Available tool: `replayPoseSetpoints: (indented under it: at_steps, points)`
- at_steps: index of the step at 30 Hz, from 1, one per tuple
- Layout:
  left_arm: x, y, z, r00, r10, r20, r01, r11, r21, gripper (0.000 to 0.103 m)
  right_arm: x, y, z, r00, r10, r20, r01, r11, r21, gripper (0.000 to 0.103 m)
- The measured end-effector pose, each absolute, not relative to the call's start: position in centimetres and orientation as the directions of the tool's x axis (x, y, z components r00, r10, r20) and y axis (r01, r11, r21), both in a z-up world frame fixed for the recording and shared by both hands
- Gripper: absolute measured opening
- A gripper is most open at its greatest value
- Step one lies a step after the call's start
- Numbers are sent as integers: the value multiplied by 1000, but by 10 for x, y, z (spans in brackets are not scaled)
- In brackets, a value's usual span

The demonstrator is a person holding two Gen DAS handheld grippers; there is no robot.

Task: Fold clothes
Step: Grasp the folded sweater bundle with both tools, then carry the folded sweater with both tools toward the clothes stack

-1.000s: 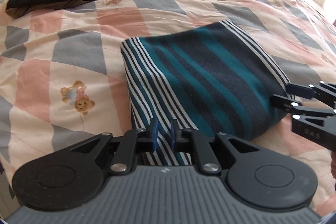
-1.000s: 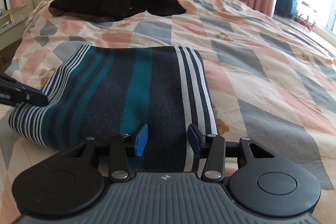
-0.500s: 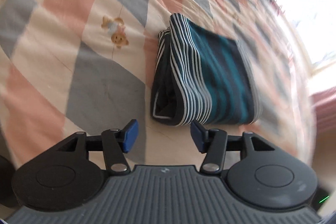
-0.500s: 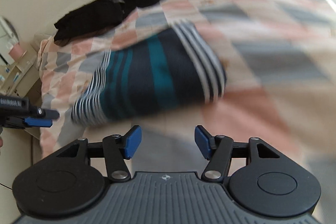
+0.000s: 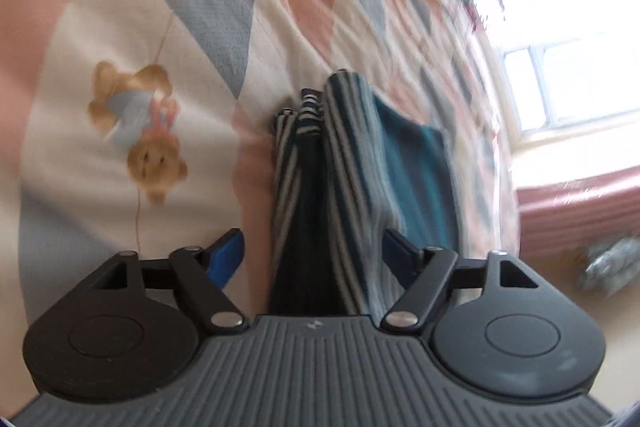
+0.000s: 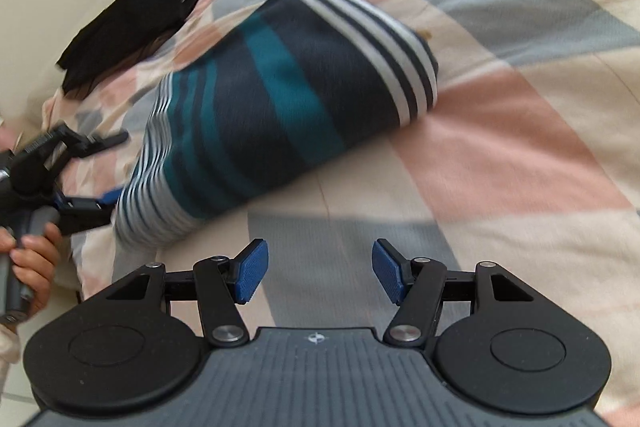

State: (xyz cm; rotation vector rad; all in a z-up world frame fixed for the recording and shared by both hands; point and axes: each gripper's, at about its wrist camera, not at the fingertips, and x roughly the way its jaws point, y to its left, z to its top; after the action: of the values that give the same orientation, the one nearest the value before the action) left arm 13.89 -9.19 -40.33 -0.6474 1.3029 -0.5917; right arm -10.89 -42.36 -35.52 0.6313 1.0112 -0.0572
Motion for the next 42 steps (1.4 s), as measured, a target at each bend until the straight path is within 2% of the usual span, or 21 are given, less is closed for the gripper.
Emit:
replayPoseSetpoints:
  at_steps: [5,6,7,8,9,10,14,16,17,18,19,23,25,32,33,35,37,42]
  points:
    - [158,-97,-428,108,-796,-596,-4,599,-801,77,-88,-423,-354,561,202,-803,402,781,478,62]
    - [161,-100,-431,94,-813,-574,-3,577,-817,74,-84,-423,-353,562,191,-804,411,779,473,62]
    - [163,-103,-433,83,-819,-567,6,570,-822,63,-81,-423,-353,564,182,-806,420,777,469,62]
    - [164,-107,-433,74,-820,-568,19,570,-821,61,-78,-425,-352,565,176,-806,425,775,467,62]
    - [165,-110,-434,65,-820,-568,32,571,-821,52,-75,-428,-351,566,171,-806,429,774,465,62]
    - [166,-111,-436,59,-820,-570,42,573,-819,47,-72,-430,-350,568,165,-806,434,772,464,62]
    - [167,-105,-442,43,-836,-547,4,547,-837,46,-62,-459,-334,601,175,-780,398,780,482,62]
    - [167,-107,-441,38,-835,-549,8,550,-835,50,-56,-473,-326,618,182,-765,378,785,491,64]
    - [168,-108,-440,37,-830,-556,14,557,-830,49,-49,-484,-324,621,216,-753,351,783,514,68]
    - [168,-109,-439,36,-827,-561,15,562,-827,48,-40,-495,-323,623,257,-739,319,779,540,77]
    - [169,-110,-439,33,-825,-564,14,564,-825,48,-28,-506,-323,612,293,-734,299,774,558,79]
    - [173,-111,-443,24,-827,-561,-11,561,-828,48,17,-539,-348,542,420,-728,257,742,619,80]
    - [175,-111,-445,18,-828,-560,-22,560,-828,51,33,-549,-366,498,495,-712,252,703,665,80]
    - [179,-116,-447,-9,-825,-565,-12,565,-825,52,91,-585,-430,333,727,-601,262,541,799,84]
    - [180,-117,-447,-12,-823,-567,-4,567,-823,51,95,-584,-436,322,745,-584,263,522,811,83]
    - [183,-117,-446,-17,-821,-570,7,570,-822,43,100,-579,-444,300,777,-553,255,493,832,64]
    - [184,-117,-443,-27,-826,-563,12,562,-827,32,102,-571,-447,290,778,-557,245,502,829,52]
    - [187,-129,-414,-71,-802,-593,132,581,-803,27,75,-569,-430,398,729,-556,295,472,831,43]
